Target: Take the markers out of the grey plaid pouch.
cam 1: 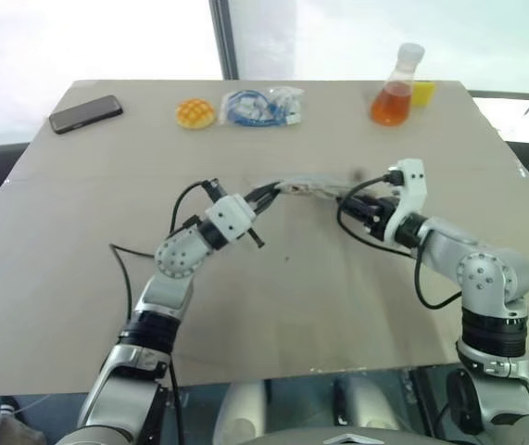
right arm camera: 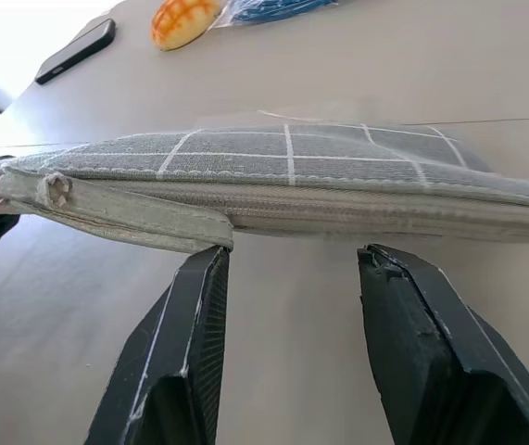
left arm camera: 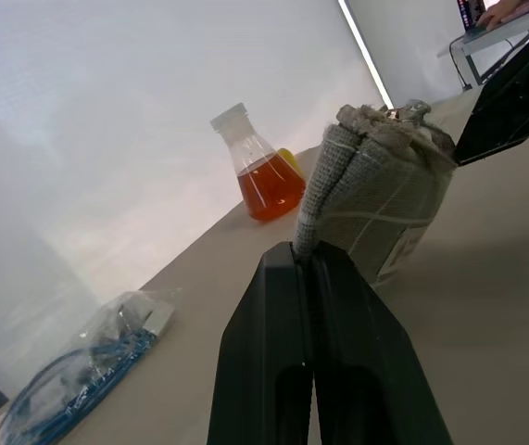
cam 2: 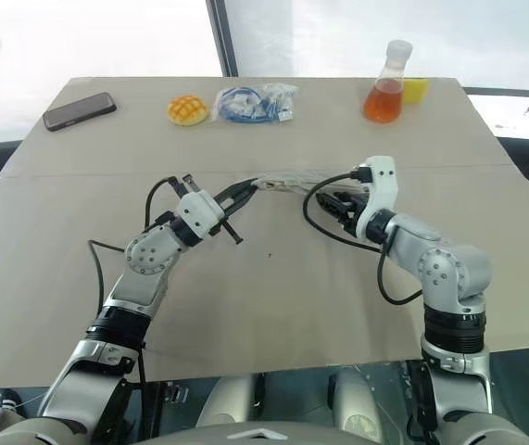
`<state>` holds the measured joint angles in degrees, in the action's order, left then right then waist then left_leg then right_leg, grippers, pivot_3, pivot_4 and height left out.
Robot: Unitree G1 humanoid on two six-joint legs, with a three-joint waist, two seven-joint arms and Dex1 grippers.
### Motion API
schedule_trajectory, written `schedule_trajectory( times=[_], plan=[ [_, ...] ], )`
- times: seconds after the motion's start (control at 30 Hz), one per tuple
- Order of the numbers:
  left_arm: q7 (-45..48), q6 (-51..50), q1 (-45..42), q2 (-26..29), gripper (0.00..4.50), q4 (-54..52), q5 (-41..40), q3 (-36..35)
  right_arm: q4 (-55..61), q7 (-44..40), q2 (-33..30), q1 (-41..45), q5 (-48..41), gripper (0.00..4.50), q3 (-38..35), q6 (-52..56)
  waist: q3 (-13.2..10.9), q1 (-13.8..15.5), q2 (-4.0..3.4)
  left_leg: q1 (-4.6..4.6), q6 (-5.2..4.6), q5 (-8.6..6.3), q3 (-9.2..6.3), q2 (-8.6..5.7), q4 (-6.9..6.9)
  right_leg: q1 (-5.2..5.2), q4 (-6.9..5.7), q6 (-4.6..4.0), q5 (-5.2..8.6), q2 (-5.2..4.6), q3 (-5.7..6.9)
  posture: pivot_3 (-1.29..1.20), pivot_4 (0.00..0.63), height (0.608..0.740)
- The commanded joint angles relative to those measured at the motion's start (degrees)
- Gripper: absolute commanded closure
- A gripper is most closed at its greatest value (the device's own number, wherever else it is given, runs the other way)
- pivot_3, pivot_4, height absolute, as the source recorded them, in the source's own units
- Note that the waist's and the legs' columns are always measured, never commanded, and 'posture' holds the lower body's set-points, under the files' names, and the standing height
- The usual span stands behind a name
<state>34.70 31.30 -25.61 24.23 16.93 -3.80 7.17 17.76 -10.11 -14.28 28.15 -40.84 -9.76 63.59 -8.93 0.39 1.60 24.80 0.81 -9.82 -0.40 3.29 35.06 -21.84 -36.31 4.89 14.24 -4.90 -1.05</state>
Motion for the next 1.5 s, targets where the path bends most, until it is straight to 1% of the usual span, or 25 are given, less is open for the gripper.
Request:
schedule_trajectory(
  times=[0.03, 0.17, 0.23, 0.27, 0.3, 0.53, 0.63, 0.77, 0.87, 0.97, 1.0, 1.03, 1.2, 1.33, 1.5],
  plan=[
    [0.0, -0.2, -0.3, -0.3, 4.50, -3.1, -1.5, -1.5, 3.3, -0.7, -0.6, 0.3, -0.6, 2.63, 0.2, -0.5, 0.0, -0.1, -0.01, 0.00, 0.00, 0.00, 0.00, 0.00, 0.00, 0.00, 0.00, 0.00, 0.00, 0.00, 0.00, 0.00, 0.150, 0.740],
    [0.1, -0.9, -0.7, -0.5, 4.50, -3.0, -1.8, -1.7, 6.7, -5.1, -2.2, -0.1, -1.3, 2.63, 5.4, -1.0, 0.0, -0.4, -0.02, 0.02, 0.00, 0.00, -0.01, 0.00, -0.01, 0.00, 0.05, 0.00, 0.00, 0.00, 0.00, 0.00, 0.150, 0.740],
    [0.1, -0.9, -0.7, -0.4, 4.50, -2.8, -1.8, -1.8, 7.9, -5.8, -2.2, -0.5, -0.3, 2.09, 7.2, -2.2, 0.0, -0.5, -0.02, 0.02, 0.00, 0.00, -0.01, 0.00, -0.02, 0.00, 0.05, 0.00, 0.00, 0.00, 0.00, 0.00, 0.150, 0.740],
    [0.2, -0.9, -0.8, -0.4, 4.50, -2.8, -1.8, -1.8, 8.5, -5.9, -2.2, -0.8, 0.4, 1.65, 8.3, -2.8, 0.0, -0.6, -0.02, 0.02, 0.00, 0.00, -0.01, 0.00, -0.02, 0.00, 0.06, 0.00, 0.00, 0.00, 0.00, 0.00, 0.150, 0.740],
    [0.2, -0.9, -0.8, -0.4, 4.50, -2.8, -1.7, -1.8, 8.9, -6.0, -2.2, -1.1, 1.0, 1.43, 9.1, -3.4, 0.0, -0.6, -0.02, 0.03, 0.00, 0.00, -0.01, 0.00, -0.02, 0.01, 0.06, 0.00, 0.00, -0.01, 0.00, 0.00, 0.150, 0.740],
    [0.5, -0.6, -0.9, -0.3, 4.50, -2.6, -1.6, -1.9, 9.0, -5.5, -0.4, -1.5, 2.3, 1.43, 10.3, -6.3, 0.0, -0.7, -0.02, 0.03, 0.00, 0.00, -0.01, 0.00, -0.02, 0.01, 0.12, -0.10, 0.06, -0.01, 0.00, 0.00, 0.150, 0.740],
    [0.5, -0.6, -0.9, -0.3, 4.50, -2.6, -1.6, -1.9, 8.3, -5.3, 0.5, -0.8, 2.4, 1.43, 11.1, -6.2, 0.0, -0.7, -0.02, 0.03, 0.00, 0.00, 0.00, 0.00, -0.02, 0.01, 0.14, -0.09, 0.05, -0.01, 0.00, 0.00, 0.150, 0.740],
    [0.6, -0.5, -0.9, -0.3, 4.50, -2.8, -1.4, -1.8, 7.2, -4.7, 3.2, 0.2, 1.1, 1.43, 11.2, -5.0, 0.0, -0.9, -0.02, 0.03, 0.00, 0.00, -0.01, 0.00, -0.03, 0.01, 0.13, -0.08, 0.05, 0.00, 0.00, 0.00, 0.150, 0.740],
    [0.6, -0.5, -0.8, -0.3, 4.50, -3.0, -1.4, -1.8, 6.6, -4.4, 4.3, 0.4, 1.2, 2.16, 11.2, -4.5, 0.0, -0.9, -0.02, 0.04, 0.00, 0.00, -0.01, 0.00, -0.03, 0.01, 0.13, -0.07, 0.04, -0.01, 0.00, 0.00, 0.150, 0.740],
    [0.5, -0.6, -0.7, -0.3, 4.50, -3.3, -1.3, -1.8, 6.5, -4.2, 4.5, 0.5, 1.2, 3.55, 10.6, -4.3, 0.0, -0.9, -0.02, 0.04, 0.00, 0.00, -0.01, 0.00, -0.03, 0.01, 0.15, -0.06, 0.04, -0.01, 0.00, 0.00, 0.150, 0.740],
    [0.5, -0.6, -0.5, -0.3, 4.50, -3.4, -1.3, -1.8, 6.5, -4.1, 4.4, 0.5, 1.3, 4.33, 10.2, -4.3, 0.0, -0.9, -0.02, 0.04, 0.00, 0.00, -0.01, 0.00, -0.03, 0.01, 0.15, -0.07, 0.04, -0.01, 0.00, 0.00, 0.150, 0.740],
    [0.4, -0.7, -0.4, -0.3, 4.50, -3.6, -1.3, -1.8, 6.5, -4.0, 4.1, 0.5, 1.6, 4.43, 9.9, -4.3, 0.0, -0.9, -0.02, 0.04, 0.00, 0.00, -0.01, 0.00, -0.03, 0.01, 0.15, -0.07, 0.04, -0.01, 0.01, 0.00, 0.150, 0.740],
    [0.6, -1.0, 0.1, -0.2, 4.50, -4.0, -1.9, -2.0, 5.4, -3.0, 0.9, 0.3, 3.4, 4.43, 7.2, -4.5, 0.0, -0.9, -0.02, 0.05, 0.00, 0.00, 0.00, 0.00, -0.04, 0.01, 0.17, -0.07, 0.04, -0.01, 0.01, 0.00, 0.150, 0.740],
    [2.2, -1.8, 0.8, -0.2, 4.50, -4.2, -4.8, -2.8, 3.0, -2.2, -4.8, 0.2, 6.0, 4.43, 3.3, -4.8, 0.0, -0.9, -0.03, 0.06, 0.00, 0.00, 0.02, 0.00, -0.04, 0.01, 0.23, -0.12, 0.07, -0.02, 0.00, 0.00, 0.150, 0.740],
    [3.7, -2.7, 1.5, -0.4, 4.50, -5.0, -7.3, -3.0, 1.6, -2.6, -8.1, -0.2, 6.9, 4.43, 1.1, -4.5, 0.0, -1.0, -0.04, 0.05, 0.00, 0.00, 0.01, 0.00, -0.16, 0.00, 0.29, -0.09, 0.05, -0.01, 0.00, 0.00, 0.150, 0.740]
  ],
)
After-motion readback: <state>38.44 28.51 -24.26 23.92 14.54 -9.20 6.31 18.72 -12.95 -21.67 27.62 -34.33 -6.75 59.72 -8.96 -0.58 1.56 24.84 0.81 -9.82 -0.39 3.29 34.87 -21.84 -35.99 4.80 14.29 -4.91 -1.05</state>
